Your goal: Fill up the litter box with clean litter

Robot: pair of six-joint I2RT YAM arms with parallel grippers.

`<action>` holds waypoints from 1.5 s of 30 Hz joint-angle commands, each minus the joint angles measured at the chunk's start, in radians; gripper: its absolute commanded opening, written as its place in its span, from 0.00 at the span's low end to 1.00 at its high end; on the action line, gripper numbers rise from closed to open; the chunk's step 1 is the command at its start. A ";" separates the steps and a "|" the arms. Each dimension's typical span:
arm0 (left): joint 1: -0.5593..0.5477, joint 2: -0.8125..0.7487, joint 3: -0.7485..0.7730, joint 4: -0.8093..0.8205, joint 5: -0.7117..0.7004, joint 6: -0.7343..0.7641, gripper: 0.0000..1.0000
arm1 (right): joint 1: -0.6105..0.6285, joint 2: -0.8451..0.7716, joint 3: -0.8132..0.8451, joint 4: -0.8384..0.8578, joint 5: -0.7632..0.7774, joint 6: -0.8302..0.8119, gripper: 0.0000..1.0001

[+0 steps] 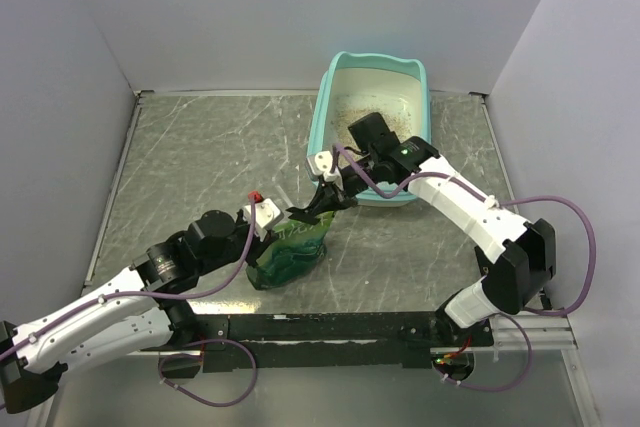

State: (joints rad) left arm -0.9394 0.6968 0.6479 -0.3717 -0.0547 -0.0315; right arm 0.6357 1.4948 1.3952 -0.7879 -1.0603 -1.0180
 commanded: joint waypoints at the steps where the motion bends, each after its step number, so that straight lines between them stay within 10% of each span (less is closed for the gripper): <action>1: 0.005 -0.023 0.012 0.057 -0.027 -0.018 0.01 | 0.036 -0.004 0.041 -0.089 0.121 -0.096 0.00; 23: 0.016 -0.029 0.013 0.054 -0.034 -0.027 0.01 | 0.190 -0.002 0.139 -0.252 0.615 -0.099 0.00; 45: 0.016 -0.036 0.013 0.054 -0.039 -0.031 0.01 | 0.283 0.070 0.001 -0.040 0.488 -0.016 0.01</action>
State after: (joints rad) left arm -0.9257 0.6792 0.6415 -0.3992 -0.0856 -0.0483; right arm 0.8761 1.5143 1.4303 -0.8745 -0.4862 -1.0702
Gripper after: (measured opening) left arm 0.026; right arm 0.192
